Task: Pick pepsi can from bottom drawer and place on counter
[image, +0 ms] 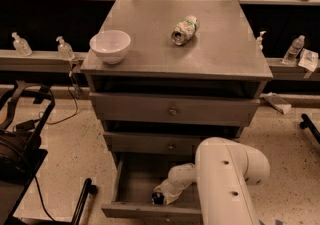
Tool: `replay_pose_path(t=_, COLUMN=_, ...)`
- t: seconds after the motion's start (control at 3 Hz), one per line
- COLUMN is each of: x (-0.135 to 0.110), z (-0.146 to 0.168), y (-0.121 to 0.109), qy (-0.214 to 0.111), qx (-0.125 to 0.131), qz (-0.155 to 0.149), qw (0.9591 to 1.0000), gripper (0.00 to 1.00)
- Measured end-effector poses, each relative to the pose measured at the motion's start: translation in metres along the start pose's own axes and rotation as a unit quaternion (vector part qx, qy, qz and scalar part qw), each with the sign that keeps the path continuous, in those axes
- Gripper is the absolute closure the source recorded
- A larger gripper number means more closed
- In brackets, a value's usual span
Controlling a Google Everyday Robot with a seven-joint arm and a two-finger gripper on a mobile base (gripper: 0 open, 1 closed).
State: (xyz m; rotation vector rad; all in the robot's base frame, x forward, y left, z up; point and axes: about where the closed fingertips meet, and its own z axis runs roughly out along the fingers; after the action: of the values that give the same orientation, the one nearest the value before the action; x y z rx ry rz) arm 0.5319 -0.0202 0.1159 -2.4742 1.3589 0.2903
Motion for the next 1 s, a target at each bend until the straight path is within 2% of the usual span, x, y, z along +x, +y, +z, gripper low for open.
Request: replay_pose_path(t=1.0, x=0.0000, z=0.0000, y=0.0000, qy=0.000, qx=0.000, qz=0.000, qw=1.0000, gripper=1.00)
